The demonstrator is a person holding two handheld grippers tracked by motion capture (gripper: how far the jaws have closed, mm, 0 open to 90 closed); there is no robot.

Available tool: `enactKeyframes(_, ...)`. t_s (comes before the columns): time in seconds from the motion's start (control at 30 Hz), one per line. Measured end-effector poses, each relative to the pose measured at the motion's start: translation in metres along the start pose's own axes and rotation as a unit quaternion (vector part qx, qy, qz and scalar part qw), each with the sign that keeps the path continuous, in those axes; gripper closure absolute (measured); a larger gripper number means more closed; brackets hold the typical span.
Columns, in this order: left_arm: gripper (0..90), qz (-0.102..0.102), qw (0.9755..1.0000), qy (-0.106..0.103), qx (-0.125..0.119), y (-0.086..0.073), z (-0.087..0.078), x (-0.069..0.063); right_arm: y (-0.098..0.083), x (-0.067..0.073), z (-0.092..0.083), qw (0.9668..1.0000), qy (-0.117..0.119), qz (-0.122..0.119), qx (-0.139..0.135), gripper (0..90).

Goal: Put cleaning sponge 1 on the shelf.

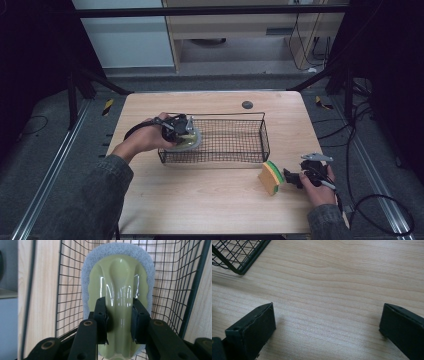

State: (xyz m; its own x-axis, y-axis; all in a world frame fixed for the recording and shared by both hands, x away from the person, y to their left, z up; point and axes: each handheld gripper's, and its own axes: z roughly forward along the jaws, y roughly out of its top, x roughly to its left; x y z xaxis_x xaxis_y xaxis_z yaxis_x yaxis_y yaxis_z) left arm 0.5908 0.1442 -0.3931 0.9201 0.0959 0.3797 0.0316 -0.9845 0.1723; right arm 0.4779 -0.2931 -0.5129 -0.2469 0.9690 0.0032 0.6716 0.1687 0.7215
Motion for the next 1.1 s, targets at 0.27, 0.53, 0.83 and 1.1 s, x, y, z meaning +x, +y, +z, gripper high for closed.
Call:
enactKeyframes(0.27,70.3,-0.013,0.9998,-0.013,0.006,-0.003,0.013,0.001,0.0,0.0,0.0,1.0,0.0,-0.001,-0.001,0.6)
enactKeyframes(0.53,70.2,-0.019,0.9995,-0.024,0.011,-0.003,0.022,0.002,0.0,0.0,0.0,1.0,0.0,0.0,0.0,0.6)
enactKeyframes(0.83,69.9,-0.032,0.9991,-0.028,0.007,-0.005,0.027,0.003,0.0,0.0,0.0,1.0,0.0,-0.001,-0.001,0.6)
enactKeyframes(1.1,68.6,-0.034,0.9988,-0.035,0.009,-0.004,0.03,0.002,0.0,0.0,0.0,1.0,0.0,0.0,0.0,0.6)
